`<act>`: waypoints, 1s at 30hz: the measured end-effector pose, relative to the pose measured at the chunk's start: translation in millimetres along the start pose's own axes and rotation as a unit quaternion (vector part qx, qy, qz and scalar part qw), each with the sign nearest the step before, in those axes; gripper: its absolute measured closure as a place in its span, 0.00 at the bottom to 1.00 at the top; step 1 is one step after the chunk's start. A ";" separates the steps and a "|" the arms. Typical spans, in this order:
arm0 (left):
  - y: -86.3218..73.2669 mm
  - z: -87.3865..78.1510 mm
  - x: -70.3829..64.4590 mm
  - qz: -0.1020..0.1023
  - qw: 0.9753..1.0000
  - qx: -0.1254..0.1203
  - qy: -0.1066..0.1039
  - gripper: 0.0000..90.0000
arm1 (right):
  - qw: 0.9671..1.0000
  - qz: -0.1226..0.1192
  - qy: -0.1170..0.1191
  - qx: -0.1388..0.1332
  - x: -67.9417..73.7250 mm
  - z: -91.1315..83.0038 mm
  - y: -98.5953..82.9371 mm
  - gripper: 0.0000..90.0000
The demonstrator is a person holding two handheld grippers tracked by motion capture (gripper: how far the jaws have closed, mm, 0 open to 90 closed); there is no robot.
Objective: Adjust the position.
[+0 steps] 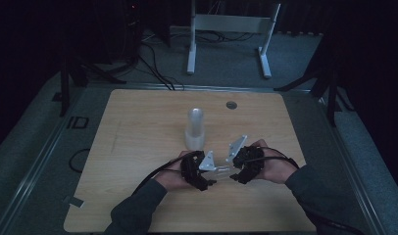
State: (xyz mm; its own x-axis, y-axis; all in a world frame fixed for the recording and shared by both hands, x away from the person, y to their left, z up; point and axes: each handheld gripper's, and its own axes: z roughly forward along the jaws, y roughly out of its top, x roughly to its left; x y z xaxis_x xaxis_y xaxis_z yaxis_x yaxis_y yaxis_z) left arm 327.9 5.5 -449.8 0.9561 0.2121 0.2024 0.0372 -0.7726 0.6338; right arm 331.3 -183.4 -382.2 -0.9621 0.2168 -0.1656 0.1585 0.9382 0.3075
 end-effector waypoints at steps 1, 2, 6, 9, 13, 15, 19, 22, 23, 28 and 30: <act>0.2 0.2 -0.4 0.002 1.000 0.001 0.000 0.32 | 1.000 -0.001 0.000 0.002 0.6 0.7 0.5 0.42; 0.4 0.4 -0.6 0.003 1.000 0.002 -0.001 0.32 | 1.000 -0.004 0.000 0.002 0.8 1.5 0.8 0.41; 0.8 0.3 -0.3 0.003 1.000 0.002 -0.003 0.32 | 1.000 -0.007 0.005 0.003 2.3 4.1 2.0 0.40; 1.5 -0.3 -1.0 0.005 1.000 0.004 -0.006 0.32 | 1.000 -0.009 0.010 0.006 4.1 7.0 2.8 0.40; 2.6 -0.9 -2.3 0.012 1.000 0.005 -0.008 0.32 | 1.000 -0.016 0.012 0.013 5.4 11.7 4.0 0.39; 2.5 -1.2 -2.4 0.012 1.000 0.004 -0.010 0.32 | 1.000 -0.020 0.014 0.018 7.0 14.5 5.0 0.38; 2.5 -2.0 -2.2 0.012 1.000 0.002 -0.017 0.32 | 0.999 -0.022 0.016 0.018 7.8 16.5 5.4 0.38; 2.7 -2.7 -1.6 0.009 1.000 -0.002 -0.020 0.32 | 0.999 -0.023 0.016 0.020 8.1 18.1 5.7 0.38; 2.7 -3.0 -1.4 0.008 1.000 -0.004 -0.021 0.32 | 0.999 -0.022 0.016 0.021 8.3 18.6 5.8 0.38; 2.6 -3.8 -1.5 0.009 1.000 -0.008 -0.027 0.32 | 0.999 -0.025 0.018 0.022 9.1 21.4 6.6 0.38; 2.8 -4.2 -1.5 0.008 0.999 -0.012 -0.029 0.32 | 0.999 -0.027 0.018 0.024 9.4 22.0 7.1 0.38</act>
State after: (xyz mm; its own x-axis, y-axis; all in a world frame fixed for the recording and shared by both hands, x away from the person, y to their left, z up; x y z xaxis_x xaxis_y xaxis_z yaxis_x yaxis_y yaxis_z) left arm 325.3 5.5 -445.2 0.9718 0.1646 0.1692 0.0160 -0.7610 0.6486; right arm 328.3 -168.8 -402.2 -0.9769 0.1557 -0.1466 0.1149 0.9603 0.2543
